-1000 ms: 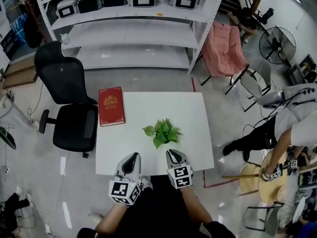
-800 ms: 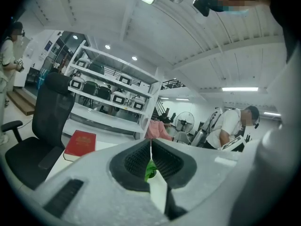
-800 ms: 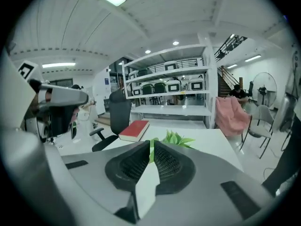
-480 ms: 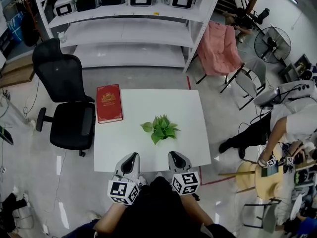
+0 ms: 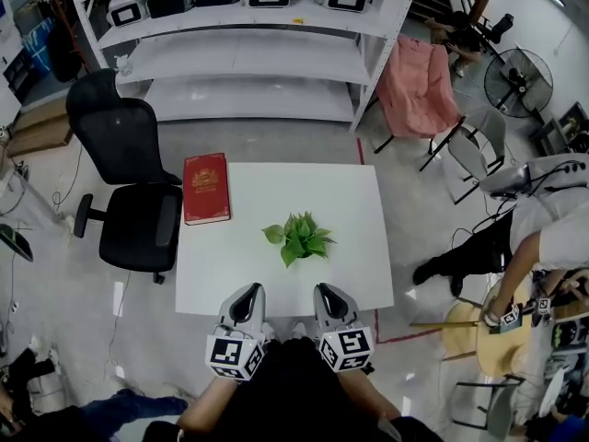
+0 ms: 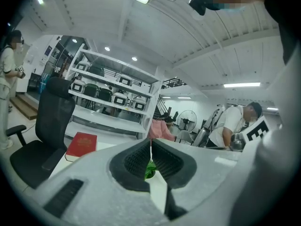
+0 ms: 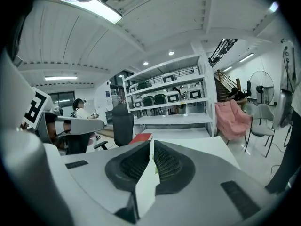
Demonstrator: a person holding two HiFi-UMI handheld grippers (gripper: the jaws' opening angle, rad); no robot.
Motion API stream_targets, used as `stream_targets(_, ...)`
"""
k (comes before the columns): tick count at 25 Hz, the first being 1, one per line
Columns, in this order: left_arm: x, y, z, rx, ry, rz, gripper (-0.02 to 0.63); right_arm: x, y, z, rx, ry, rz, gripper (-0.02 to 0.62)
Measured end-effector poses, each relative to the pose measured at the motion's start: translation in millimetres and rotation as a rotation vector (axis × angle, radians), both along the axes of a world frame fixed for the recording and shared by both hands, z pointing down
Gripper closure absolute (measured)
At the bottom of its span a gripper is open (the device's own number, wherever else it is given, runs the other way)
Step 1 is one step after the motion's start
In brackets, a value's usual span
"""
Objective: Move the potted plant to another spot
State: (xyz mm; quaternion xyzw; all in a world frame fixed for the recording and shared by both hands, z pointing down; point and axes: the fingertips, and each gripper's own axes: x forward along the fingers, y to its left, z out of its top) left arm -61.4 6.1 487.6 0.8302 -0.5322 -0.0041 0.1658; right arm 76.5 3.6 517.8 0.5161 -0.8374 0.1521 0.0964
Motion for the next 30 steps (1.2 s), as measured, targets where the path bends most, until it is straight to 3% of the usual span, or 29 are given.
stream_targets(13,18,10,1,-0.013,-0.028,-0.035,0.583,8,9,3,-0.003,-0.019,-0.069,0.568)
stream_targets(30,34,16,2,-0.024,-0.03,-0.047,0.583,16,13,4,-0.01,-0.008,-0.092,0.568)
